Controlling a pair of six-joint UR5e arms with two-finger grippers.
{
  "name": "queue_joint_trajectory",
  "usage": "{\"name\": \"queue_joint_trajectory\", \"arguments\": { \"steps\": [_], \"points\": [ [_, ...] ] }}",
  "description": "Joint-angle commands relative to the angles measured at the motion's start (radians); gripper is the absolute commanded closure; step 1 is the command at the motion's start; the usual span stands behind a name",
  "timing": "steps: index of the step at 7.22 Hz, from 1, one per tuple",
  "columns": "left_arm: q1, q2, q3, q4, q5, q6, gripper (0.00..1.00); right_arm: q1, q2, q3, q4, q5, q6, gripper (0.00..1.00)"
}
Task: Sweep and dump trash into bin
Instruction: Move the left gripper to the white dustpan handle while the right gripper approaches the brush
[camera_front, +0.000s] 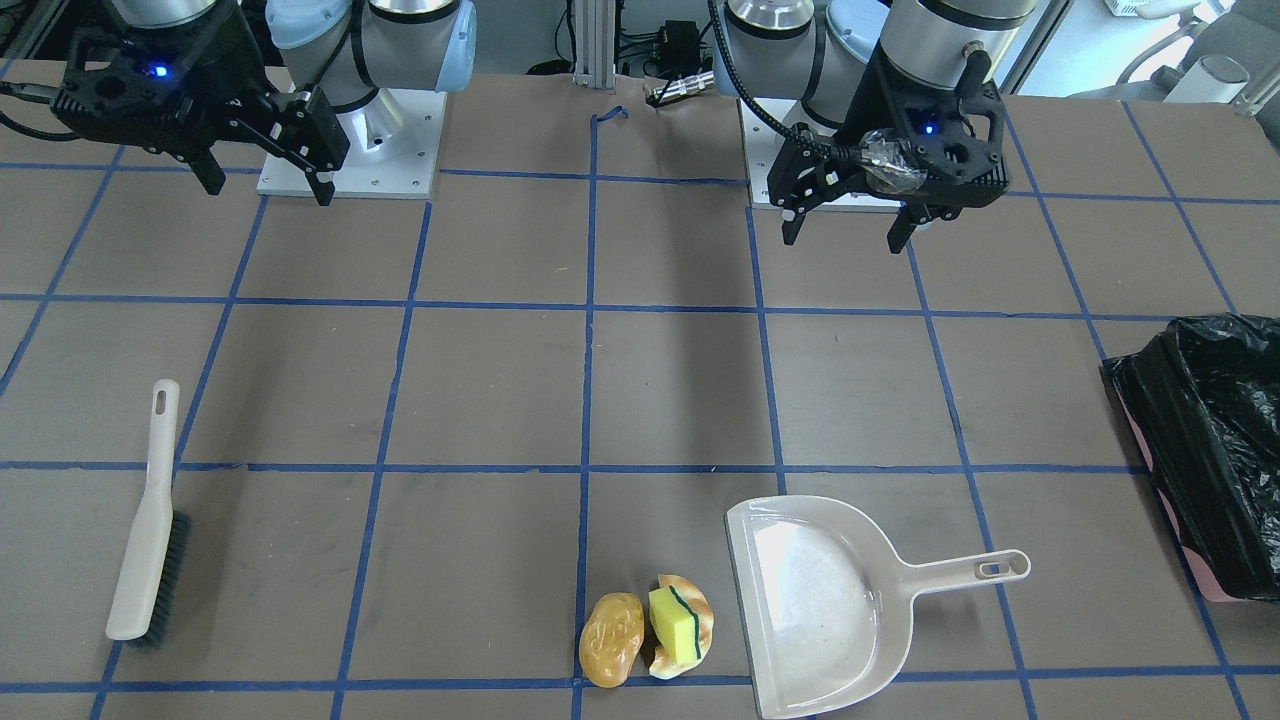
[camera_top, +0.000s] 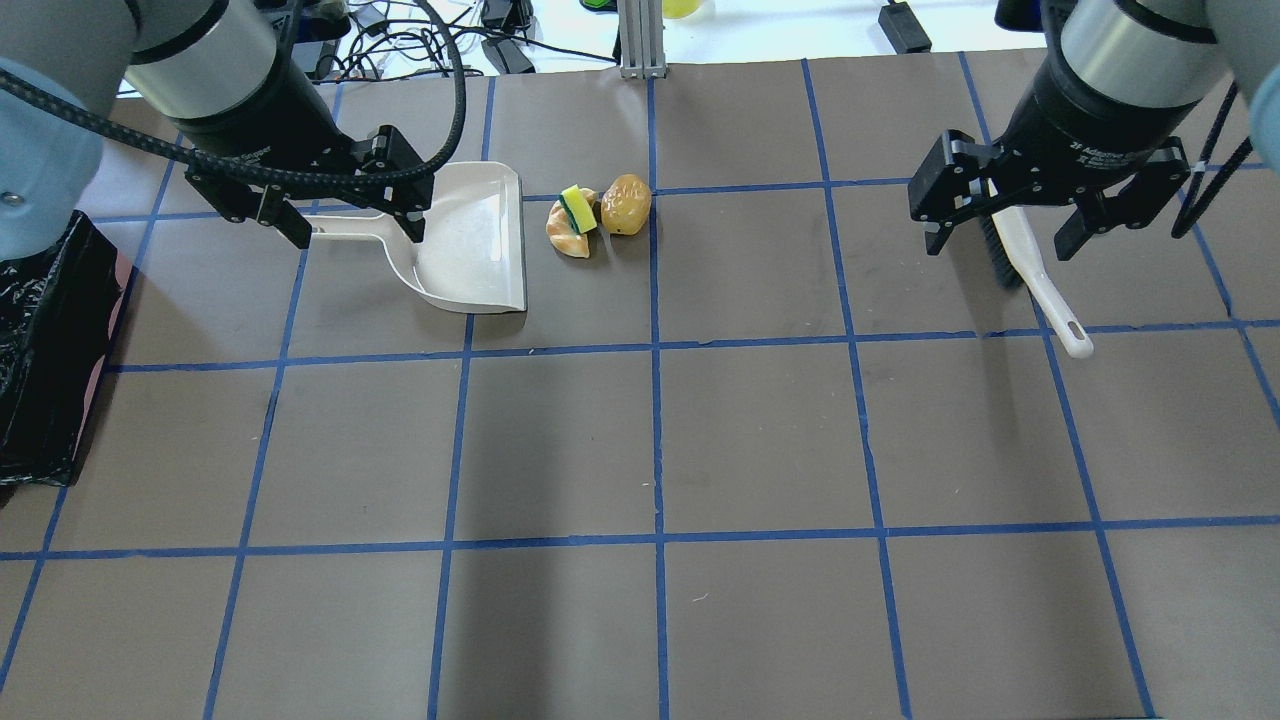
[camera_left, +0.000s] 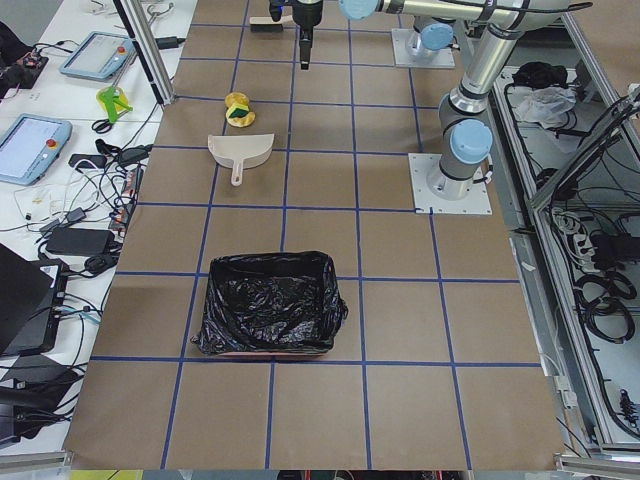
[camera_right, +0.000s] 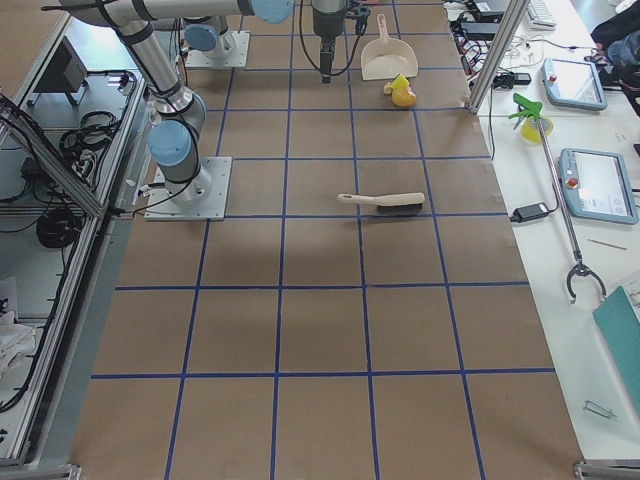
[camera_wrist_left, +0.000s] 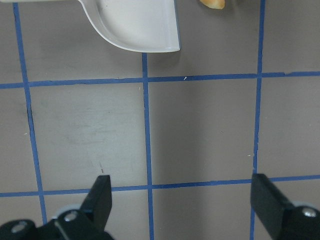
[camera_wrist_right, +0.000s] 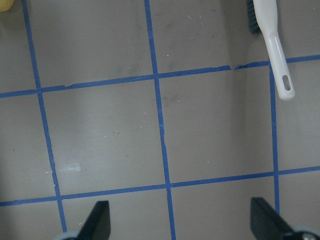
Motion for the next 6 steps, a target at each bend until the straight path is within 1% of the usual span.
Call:
{"name": "queue_joint_trajectory", "arguments": {
  "steps": [1,2,4,5,6],
  "points": [
    [0.002,0.005,-0.001,0.000,0.053,0.006,0.00,-0.001,0.002,0.000,-0.006,0.000,-0.003,0.00],
    [0.002,-0.003,-0.001,0.003,0.077,0.004,0.00,-0.003,0.002,-0.002,-0.012,0.000,-0.013,0.00],
    [0.003,-0.002,0.001,0.005,0.068,0.038,0.00,-0.009,-0.002,0.001,-0.018,-0.003,0.002,0.00],
    [0.014,0.000,-0.001,0.005,0.076,0.161,0.00,-0.014,-0.004,0.005,-0.004,-0.023,-0.022,0.00],
    [0.023,-0.006,-0.002,0.009,0.081,0.237,0.00,-0.012,-0.005,0.011,0.008,-0.020,-0.041,0.00]
  ]
}}
